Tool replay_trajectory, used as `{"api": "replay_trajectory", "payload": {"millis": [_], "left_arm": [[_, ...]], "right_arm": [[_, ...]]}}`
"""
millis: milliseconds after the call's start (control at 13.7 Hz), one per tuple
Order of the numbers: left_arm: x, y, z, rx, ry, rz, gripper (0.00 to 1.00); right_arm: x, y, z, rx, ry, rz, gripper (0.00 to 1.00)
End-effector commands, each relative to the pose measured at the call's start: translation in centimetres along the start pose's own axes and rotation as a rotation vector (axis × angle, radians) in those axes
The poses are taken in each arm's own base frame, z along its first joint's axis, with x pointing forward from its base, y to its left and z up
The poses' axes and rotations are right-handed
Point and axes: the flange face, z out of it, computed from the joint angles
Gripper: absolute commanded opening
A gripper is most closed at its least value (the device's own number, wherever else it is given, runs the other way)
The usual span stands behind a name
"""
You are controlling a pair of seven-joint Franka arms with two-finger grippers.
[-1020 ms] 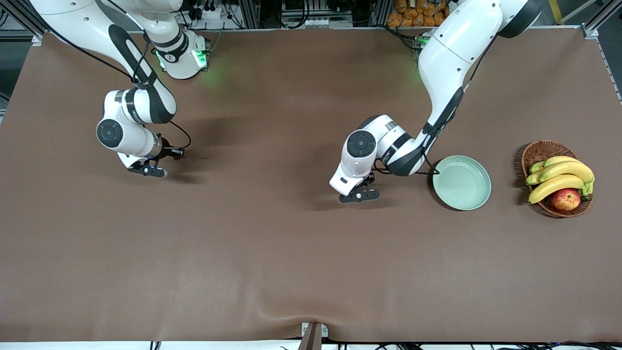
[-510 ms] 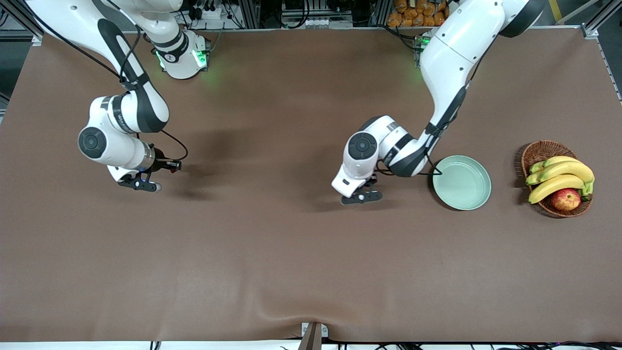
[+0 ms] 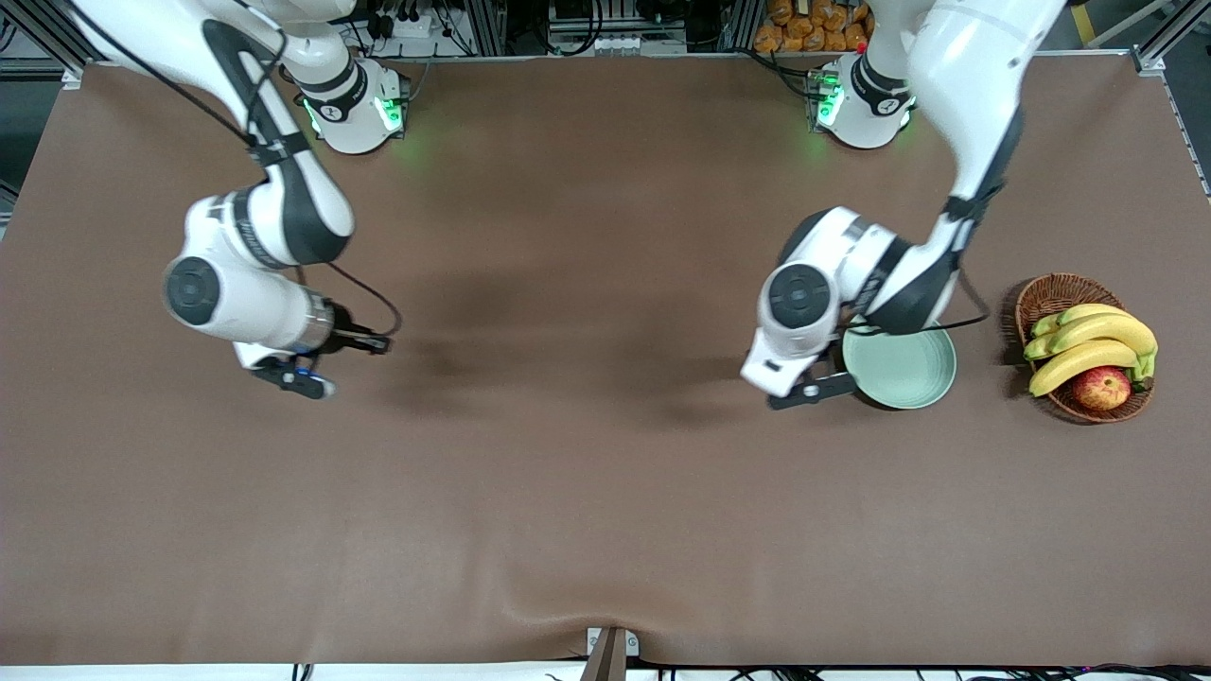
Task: Collect all strawberries into plate
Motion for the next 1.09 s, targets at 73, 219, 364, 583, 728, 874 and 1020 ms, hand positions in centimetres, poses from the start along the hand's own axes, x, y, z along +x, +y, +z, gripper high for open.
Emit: {"api": "replay_trajectory", "payload": {"millis": [73,219,364,583,728,874,1020], "left_arm": [[0.9,-6.9,3.1,0.018,-0.031,0.026,0.0],[1.0,-8.6,5.4,0.019,-0.05,0.062,0.0],[1.1,-10.2,7.2,0.077,-0.022,0.112,0.0],[1.9,-13.5,9.8,0.031,0.007,0.142,0.0],[2.5,-14.7,10.5,0.018,0.002,0.174,0.05],[2.5,-14.5,10.9,0.009,0.002,0.174,0.51],[2.7,-14.5,10.5,0.008,0.011,0.174,1.0]], "right_arm": [[-0.2,-8.4,1.3,0.103,-0.053,0.131,0.0],[-0.9,-13.1,1.9,0.129,-0.052,0.203,0.0],[-2.0,-18.0,3.4,0.161,-0.048,0.276,0.0],[-4.8,-24.0,7.4,0.267,0.006,0.362,0.0],[-6.7,-27.0,10.8,0.34,0.033,0.401,0.0],[-8.6,-29.9,12.5,0.398,0.031,0.456,0.0],[-11.5,-32.9,14.0,0.413,0.007,0.488,0.0]]}}
